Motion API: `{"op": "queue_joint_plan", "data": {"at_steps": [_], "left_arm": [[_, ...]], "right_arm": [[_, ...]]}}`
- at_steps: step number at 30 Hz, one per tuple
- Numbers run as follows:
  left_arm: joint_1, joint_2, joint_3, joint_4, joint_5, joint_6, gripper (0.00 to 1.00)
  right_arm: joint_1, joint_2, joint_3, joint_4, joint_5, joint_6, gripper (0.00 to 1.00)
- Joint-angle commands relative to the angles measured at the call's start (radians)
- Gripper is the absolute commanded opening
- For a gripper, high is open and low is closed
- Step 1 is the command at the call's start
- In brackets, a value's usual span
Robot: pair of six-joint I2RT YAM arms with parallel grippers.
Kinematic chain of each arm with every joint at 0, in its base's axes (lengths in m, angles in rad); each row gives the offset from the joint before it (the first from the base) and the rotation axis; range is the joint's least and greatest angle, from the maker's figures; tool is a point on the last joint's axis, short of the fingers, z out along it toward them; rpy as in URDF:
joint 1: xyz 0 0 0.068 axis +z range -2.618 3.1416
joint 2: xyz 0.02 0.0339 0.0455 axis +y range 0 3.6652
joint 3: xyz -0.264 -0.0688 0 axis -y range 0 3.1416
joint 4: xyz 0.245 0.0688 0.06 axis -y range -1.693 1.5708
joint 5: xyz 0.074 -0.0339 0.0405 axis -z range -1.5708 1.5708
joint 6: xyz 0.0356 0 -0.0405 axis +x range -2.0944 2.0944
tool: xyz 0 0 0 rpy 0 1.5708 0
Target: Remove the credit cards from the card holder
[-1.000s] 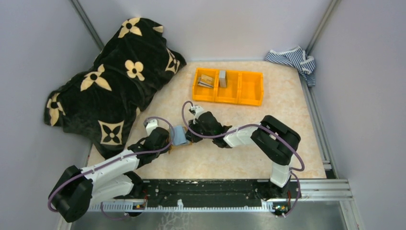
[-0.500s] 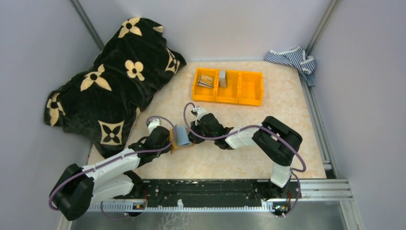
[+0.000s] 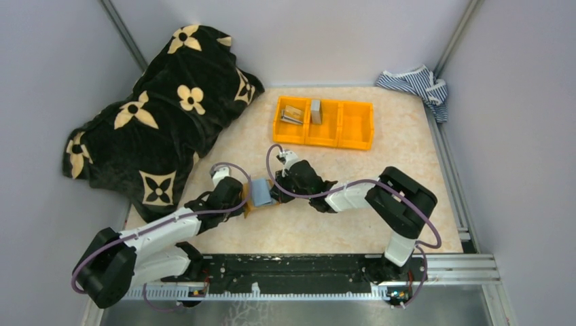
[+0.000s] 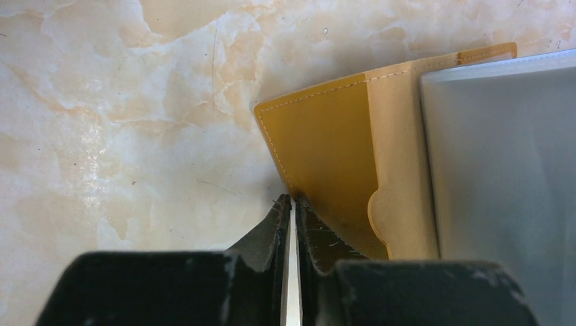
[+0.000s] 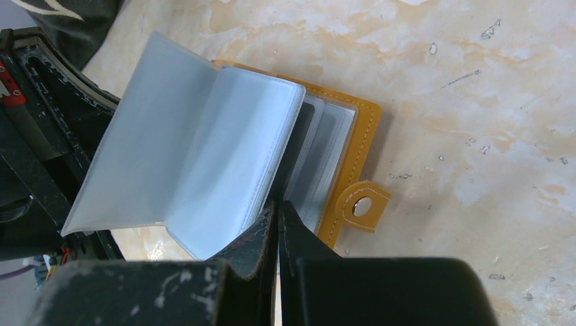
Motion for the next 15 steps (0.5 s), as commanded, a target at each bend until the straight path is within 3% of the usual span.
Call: {"op": "queue_joint_plan", "data": {"at_steps": [1, 15], "left_arm": [[-0.006, 0.037, -0.012, -0.065, 0.067, 0.019, 0.13], [-0.006, 0.05, 0.01, -0.06, 0.085, 0.045, 0.15]], "right_arm": [[0.002, -0.049, 0.012, 0.053, -0.014, -0.001, 0.0], [0.002, 0.003, 0.017, 0.075, -0.031, 0.01, 0.0]]}}
